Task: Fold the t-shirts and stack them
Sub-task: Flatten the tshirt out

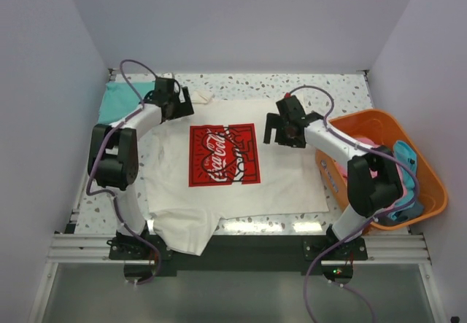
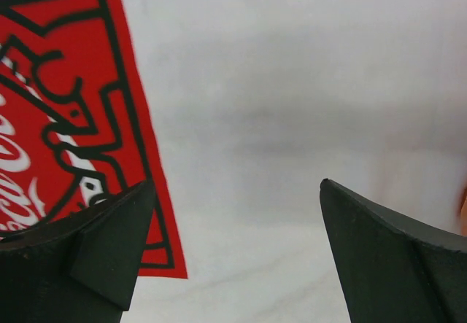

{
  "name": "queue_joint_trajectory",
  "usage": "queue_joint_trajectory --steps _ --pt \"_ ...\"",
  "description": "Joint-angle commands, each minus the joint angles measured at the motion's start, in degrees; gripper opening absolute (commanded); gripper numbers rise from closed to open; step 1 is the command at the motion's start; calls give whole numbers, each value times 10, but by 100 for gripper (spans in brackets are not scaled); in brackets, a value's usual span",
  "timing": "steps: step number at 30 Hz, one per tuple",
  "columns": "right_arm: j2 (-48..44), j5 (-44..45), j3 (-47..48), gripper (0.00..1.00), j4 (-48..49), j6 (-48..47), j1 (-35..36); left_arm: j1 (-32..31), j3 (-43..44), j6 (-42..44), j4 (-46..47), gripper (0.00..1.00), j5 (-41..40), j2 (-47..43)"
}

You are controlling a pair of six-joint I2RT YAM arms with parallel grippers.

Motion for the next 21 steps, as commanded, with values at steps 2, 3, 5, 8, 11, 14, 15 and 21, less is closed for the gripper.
queue_joint_trajectory --steps 2,3,5,8,11,14,15,21 --pt "15 15 90 99 1 -26 -1 -13 30 15 42 100 55 -25" --pt "42 21 120 99 1 -31 -1 -19 46 19 39 100 55 -16" --pt "75 27 155 99 3 -38 -7 -25 66 23 34 100 68 23" --pt "147 9 233 99 -13 -39 -26 -27 127 26 15 100 75 79" --pt "213 -6 318 99 -25 -39 -50 -28 159 26 14 100 74 121" --pt "278 -13 368 99 -42 -48 -69 -27 176 27 14 100 87 153" --pt "293 -22 399 99 -44 -58 -71 -27 179 28 17 100 87 160" --pt "427 -9 546 99 -99 -88 -81 -27 259 42 -14 100 60 233"
